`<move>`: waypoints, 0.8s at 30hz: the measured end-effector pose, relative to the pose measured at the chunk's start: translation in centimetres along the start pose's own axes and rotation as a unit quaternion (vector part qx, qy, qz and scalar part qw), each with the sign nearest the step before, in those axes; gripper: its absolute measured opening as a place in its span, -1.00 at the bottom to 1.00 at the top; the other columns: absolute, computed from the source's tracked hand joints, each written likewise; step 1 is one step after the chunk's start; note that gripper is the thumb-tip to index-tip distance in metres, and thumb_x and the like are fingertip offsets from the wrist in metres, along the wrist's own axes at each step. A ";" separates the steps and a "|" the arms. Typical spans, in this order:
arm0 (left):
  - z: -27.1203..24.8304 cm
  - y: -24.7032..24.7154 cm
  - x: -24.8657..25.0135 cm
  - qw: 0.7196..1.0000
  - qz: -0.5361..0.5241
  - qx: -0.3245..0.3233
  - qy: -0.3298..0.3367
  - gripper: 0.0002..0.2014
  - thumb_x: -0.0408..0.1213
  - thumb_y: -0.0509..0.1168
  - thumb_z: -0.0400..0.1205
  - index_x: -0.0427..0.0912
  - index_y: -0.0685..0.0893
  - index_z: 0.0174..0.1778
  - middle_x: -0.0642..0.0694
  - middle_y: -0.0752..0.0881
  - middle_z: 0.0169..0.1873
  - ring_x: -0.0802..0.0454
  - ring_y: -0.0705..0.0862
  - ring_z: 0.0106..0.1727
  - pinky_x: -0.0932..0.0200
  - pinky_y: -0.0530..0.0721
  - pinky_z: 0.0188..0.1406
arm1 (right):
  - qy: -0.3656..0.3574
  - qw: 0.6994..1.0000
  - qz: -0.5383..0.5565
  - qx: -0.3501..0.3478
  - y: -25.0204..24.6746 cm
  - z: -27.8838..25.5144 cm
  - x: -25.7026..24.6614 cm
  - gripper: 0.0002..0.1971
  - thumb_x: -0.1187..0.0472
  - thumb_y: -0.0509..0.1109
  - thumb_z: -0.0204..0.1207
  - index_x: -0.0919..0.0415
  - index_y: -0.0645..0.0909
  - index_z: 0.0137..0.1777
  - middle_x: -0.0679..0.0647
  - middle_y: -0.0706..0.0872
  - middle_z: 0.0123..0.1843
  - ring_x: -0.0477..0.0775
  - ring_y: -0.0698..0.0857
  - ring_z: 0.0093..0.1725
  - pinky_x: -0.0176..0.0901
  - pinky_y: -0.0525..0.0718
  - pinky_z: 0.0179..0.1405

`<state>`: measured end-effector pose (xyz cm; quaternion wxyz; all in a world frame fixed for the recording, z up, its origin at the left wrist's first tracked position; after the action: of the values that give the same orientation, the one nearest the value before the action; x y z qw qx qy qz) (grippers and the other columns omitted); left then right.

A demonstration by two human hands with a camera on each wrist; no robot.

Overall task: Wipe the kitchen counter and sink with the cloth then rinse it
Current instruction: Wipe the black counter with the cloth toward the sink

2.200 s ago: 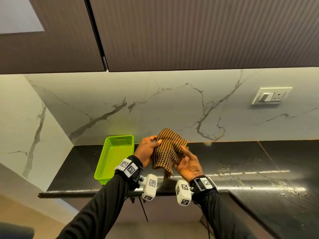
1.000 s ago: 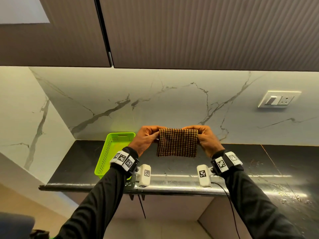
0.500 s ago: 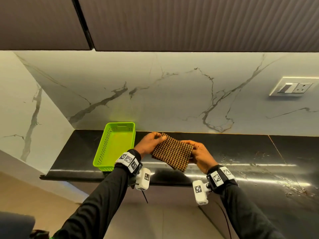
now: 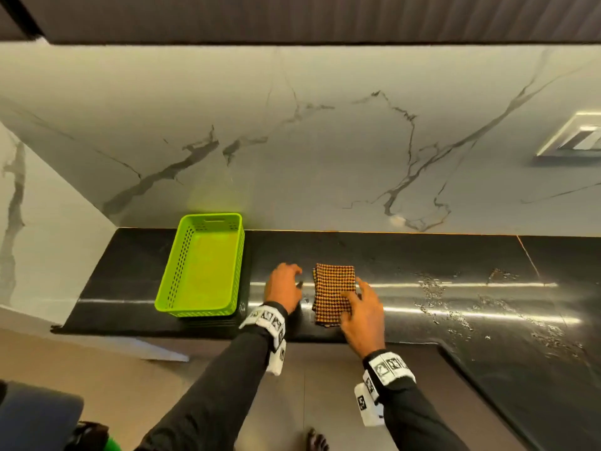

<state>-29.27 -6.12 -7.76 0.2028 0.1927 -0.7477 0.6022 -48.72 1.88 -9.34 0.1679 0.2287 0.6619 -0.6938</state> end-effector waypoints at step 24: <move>-15.6 1.0 -13.1 0.975 -0.133 0.162 0.081 -0.29 -0.35 0.06 0.43 -0.30 0.46 0.60 -0.24 0.38 0.70 0.07 0.34 0.73 0.31 0.31 0.66 | -0.184 0.961 -0.154 -0.135 15.1 -3.8 -15.1 -0.30 -0.08 -0.14 0.78 0.30 -0.18 0.78 0.32 -0.22 0.80 0.29 -0.27 0.78 0.25 -0.07 0.76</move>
<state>-17.64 9.94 -12.59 0.3065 0.2713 -0.5893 0.6966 -27.53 3.62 -13.98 0.2073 -0.0324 0.7344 -0.6455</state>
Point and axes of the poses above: each hand's wrist, its own z-axis towards the middle knuckle, its own y-axis out of the palm, x = y × z, the point moved 3 cm from there along z, towards the middle knuckle
